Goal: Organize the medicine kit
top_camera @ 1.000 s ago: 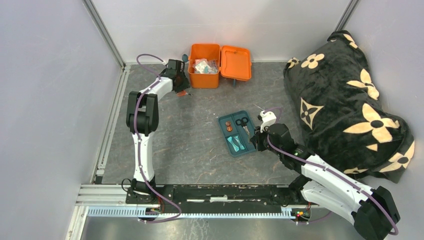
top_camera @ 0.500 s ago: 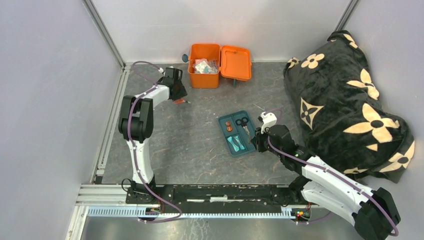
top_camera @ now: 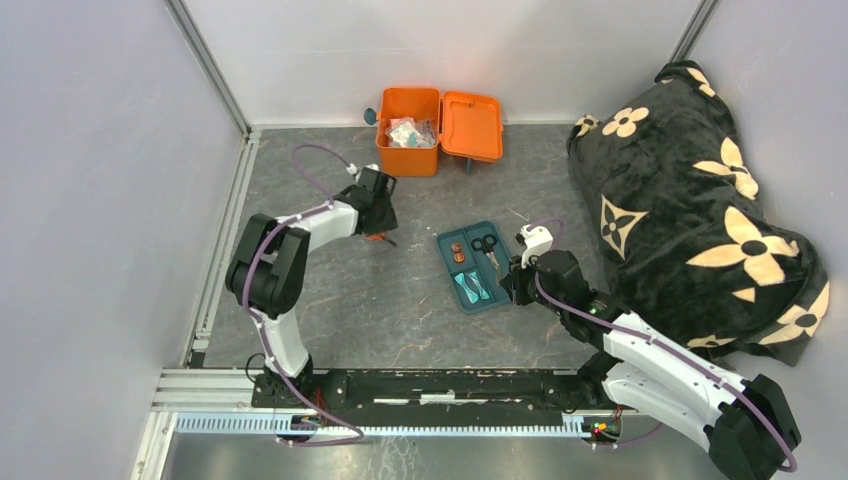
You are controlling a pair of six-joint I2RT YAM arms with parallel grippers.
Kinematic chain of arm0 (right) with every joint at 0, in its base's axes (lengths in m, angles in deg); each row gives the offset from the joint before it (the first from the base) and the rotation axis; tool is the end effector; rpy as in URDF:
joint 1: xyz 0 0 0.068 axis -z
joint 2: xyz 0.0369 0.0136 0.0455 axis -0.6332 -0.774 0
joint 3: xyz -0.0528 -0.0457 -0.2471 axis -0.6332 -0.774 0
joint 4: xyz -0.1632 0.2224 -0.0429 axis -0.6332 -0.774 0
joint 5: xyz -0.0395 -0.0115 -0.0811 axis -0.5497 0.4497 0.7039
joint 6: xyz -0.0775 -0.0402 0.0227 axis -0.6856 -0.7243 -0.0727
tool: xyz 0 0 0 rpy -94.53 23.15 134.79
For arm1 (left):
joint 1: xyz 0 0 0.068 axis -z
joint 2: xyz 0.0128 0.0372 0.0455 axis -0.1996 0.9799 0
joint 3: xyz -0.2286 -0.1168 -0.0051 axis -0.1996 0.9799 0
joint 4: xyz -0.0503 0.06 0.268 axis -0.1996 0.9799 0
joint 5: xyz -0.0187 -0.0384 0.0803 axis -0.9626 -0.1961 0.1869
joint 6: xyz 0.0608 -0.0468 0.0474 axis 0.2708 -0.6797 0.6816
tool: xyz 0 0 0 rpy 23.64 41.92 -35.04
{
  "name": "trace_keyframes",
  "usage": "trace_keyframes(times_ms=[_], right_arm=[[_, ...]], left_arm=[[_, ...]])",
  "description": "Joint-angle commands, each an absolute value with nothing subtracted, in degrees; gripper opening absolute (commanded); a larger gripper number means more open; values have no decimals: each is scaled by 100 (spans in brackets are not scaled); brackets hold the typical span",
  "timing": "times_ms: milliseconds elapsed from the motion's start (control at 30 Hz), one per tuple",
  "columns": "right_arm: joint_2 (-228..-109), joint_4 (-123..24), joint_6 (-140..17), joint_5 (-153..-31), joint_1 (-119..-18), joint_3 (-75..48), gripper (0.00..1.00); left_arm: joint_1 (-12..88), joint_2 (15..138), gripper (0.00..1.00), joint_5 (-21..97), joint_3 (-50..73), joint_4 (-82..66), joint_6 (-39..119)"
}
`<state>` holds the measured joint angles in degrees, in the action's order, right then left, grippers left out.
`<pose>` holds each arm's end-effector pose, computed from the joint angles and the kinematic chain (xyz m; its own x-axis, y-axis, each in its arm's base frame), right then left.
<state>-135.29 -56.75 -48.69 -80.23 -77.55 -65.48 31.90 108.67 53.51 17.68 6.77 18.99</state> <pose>0.1999 0.1506 0.1605 -0.5857 -0.0395 -0.8096 -0.4008 0.8823 0.2469 0.4002 -0.1375 0.0963 -0.7869 -0.2703 -0.5547 -0.1711 0.9593 -0.2248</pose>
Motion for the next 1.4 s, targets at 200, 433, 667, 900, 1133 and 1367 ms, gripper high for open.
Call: trace_keyframes(times_ms=[200, 433, 667, 900, 1133, 1367], right_arm=[[-13578, -5543, -4944, -8016, -7765, -6349, 28], [-13582, -5610, -4974, -8007, -7773, -6227, 28], [-13716, -5613, -4888, -8053, -7775, -6035, 31], [-14098, -5541, -4708, -8238, -7776, -5673, 35], [-15106, -5570, -4696, -8397, -8188, -4861, 35], [-16851, -5847, -4719, -8402, -8941, -3503, 34]], left_arm=[[4800, 10235, 48, 5330, 3078, 1021, 1011], [5115, 9834, 50, 5460, 3052, 1134, 817], [5114, 9146, 56, 5743, 2393, 1677, 1219], [5041, 8188, 64, 6081, 1909, 2052, 1610], [4213, 7074, 67, 5945, 2741, 2065, 1503], [3287, 6273, 69, 5487, 3574, 2257, 1431]])
